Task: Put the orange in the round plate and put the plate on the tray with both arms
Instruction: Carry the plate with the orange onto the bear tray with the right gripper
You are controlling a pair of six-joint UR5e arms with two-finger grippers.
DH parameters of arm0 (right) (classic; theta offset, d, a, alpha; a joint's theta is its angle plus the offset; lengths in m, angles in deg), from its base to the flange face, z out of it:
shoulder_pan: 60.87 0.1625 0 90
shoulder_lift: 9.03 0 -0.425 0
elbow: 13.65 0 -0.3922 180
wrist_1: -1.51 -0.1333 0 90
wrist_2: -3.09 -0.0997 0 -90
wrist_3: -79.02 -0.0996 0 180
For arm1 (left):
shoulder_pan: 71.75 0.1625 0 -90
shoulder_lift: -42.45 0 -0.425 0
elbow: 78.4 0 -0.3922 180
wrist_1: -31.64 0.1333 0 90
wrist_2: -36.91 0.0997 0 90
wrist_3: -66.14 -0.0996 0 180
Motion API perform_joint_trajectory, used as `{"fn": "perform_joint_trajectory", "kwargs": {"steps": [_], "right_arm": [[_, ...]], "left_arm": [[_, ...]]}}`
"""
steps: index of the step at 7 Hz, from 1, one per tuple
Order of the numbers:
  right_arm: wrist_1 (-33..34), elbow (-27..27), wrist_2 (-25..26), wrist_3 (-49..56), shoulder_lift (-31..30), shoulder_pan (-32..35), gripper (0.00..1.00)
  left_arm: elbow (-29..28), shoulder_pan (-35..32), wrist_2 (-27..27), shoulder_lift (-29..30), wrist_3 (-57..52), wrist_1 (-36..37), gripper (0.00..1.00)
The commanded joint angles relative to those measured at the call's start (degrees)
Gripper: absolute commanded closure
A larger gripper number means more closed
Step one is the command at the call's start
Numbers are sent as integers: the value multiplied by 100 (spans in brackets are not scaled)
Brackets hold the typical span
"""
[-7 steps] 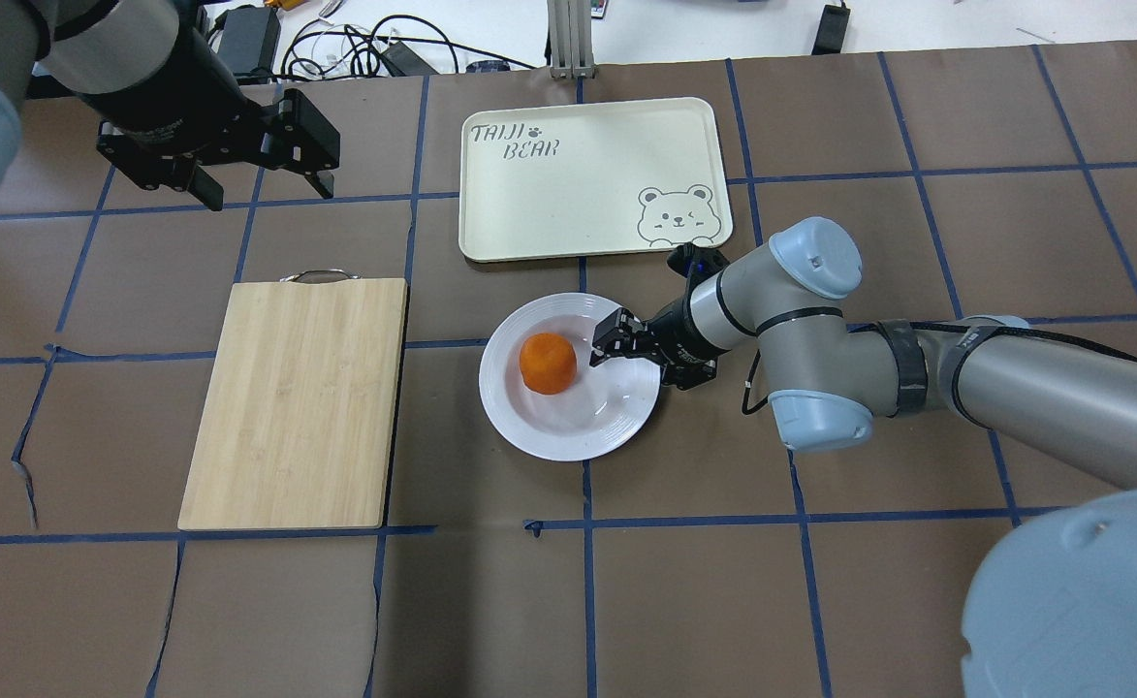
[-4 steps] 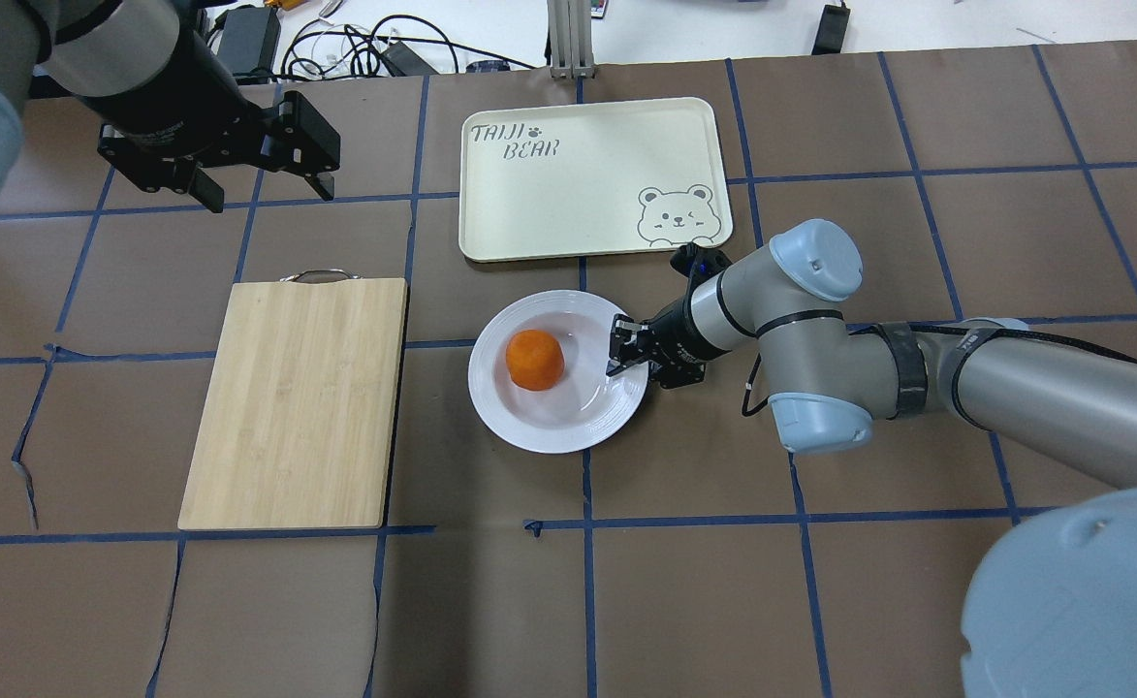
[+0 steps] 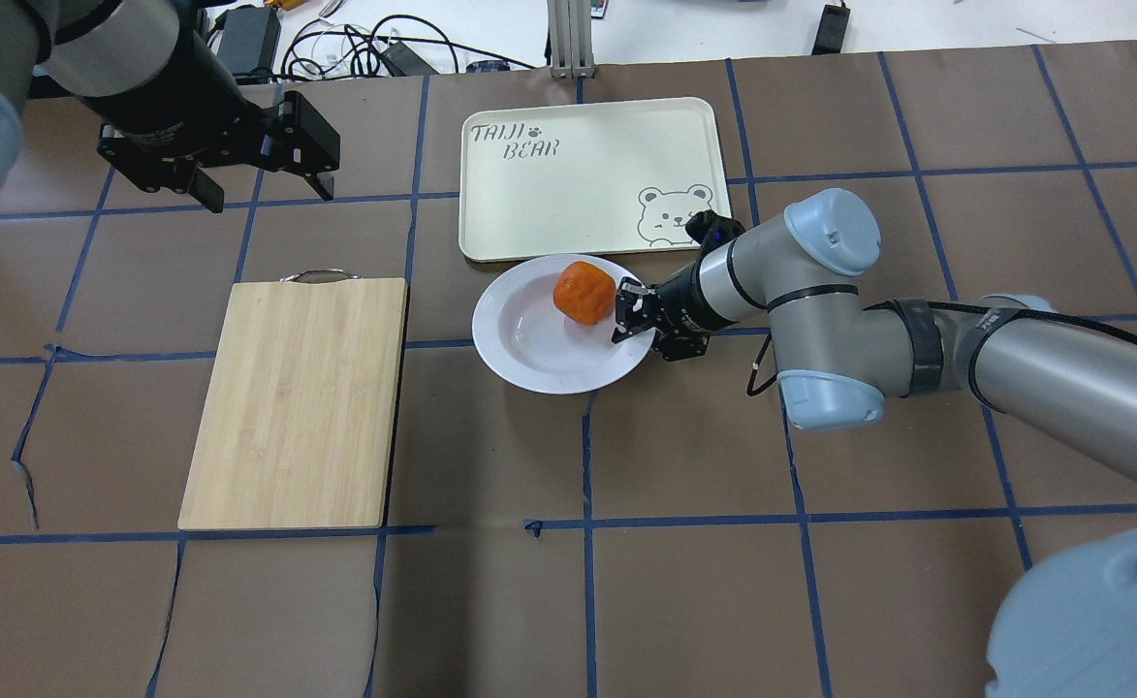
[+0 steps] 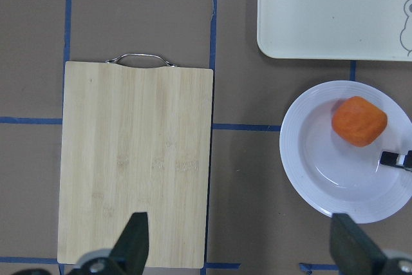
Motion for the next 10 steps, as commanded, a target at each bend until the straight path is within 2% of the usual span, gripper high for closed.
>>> {"fn": "perform_joint_trajectory", "kwargs": {"steps": [1,3,5,7,8,9,10], "right_arm": [[490,-301,29,48,-27,-174,100],[379,-1475,239,48,540,-324,100],[378,-2775,267,48,1621,-324,100],[387,-3526,354,39,2343,-324,100],[378,-3624,494,22,2477,-324,100],[387,-3582,626,22,2548,-324,94],[370,-3616,731,-39,2574,-324,52]], "left_arm": [[0,0,0,-6,0,0,0],[0,0,0,2,0,0,0],[0,0,0,2,0,0,0],[0,0,0,2,0,0,0],[0,0,0,2,0,0,0],[0,0,0,2,0,0,0],[9,0,0,2,0,0,0]]}}
